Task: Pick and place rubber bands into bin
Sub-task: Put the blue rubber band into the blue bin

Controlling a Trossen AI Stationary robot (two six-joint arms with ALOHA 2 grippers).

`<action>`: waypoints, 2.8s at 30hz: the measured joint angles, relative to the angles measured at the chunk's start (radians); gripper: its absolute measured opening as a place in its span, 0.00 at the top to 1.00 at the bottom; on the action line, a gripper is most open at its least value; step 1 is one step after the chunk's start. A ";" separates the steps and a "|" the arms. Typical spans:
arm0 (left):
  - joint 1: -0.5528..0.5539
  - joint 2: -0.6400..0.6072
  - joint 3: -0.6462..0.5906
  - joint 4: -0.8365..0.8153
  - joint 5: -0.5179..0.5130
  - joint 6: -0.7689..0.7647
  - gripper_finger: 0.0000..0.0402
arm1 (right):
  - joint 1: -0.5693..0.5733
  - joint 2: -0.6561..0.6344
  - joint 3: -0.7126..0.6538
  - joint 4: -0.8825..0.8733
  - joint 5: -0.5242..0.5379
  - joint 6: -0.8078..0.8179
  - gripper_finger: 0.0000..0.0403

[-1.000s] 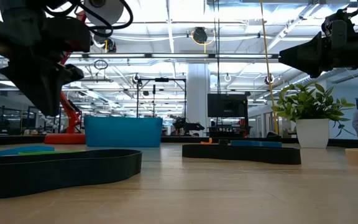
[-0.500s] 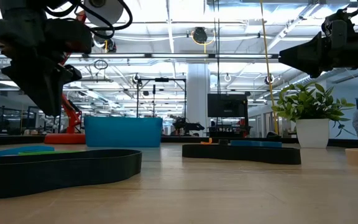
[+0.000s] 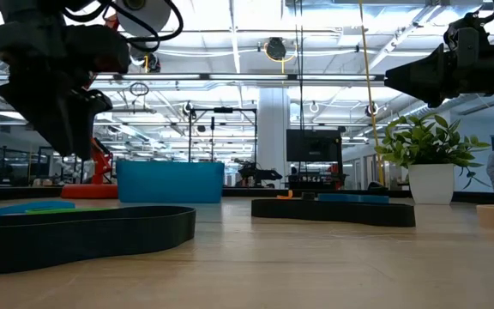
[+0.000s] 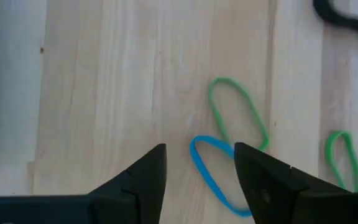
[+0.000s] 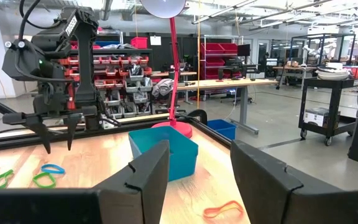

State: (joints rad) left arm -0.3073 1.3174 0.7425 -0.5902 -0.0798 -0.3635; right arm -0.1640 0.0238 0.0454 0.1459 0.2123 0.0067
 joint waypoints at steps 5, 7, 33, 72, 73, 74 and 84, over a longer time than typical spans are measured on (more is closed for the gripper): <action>0.000 0.001 -0.001 -0.003 0.053 -0.023 0.52 | 0.000 0.000 0.000 0.000 0.000 0.000 0.58; 0.000 0.006 -0.015 0.023 0.067 -0.029 0.54 | 0.000 0.000 0.000 0.000 0.000 0.000 0.58; 0.013 0.038 -0.191 0.254 0.037 -0.069 0.72 | 0.000 0.000 0.000 0.000 0.000 -0.003 0.58; -0.001 0.145 -0.199 0.336 0.051 0.059 0.99 | 0.000 0.011 0.000 0.000 0.000 -0.019 0.58; -0.001 0.145 -0.200 0.335 0.052 0.065 0.99 | 0.000 0.011 0.000 0.000 0.000 -0.019 0.58; -0.001 0.145 -0.199 0.335 0.051 0.068 0.99 | 0.000 0.011 0.000 0.000 0.000 -0.019 0.58; -0.001 0.145 -0.200 0.339 0.051 0.073 0.98 | 0.000 0.011 0.000 0.000 0.000 -0.022 0.58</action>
State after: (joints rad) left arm -0.3080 1.4620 0.5426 -0.2512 -0.0284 -0.2901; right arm -0.1640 0.0353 0.0454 0.1463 0.2123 -0.0154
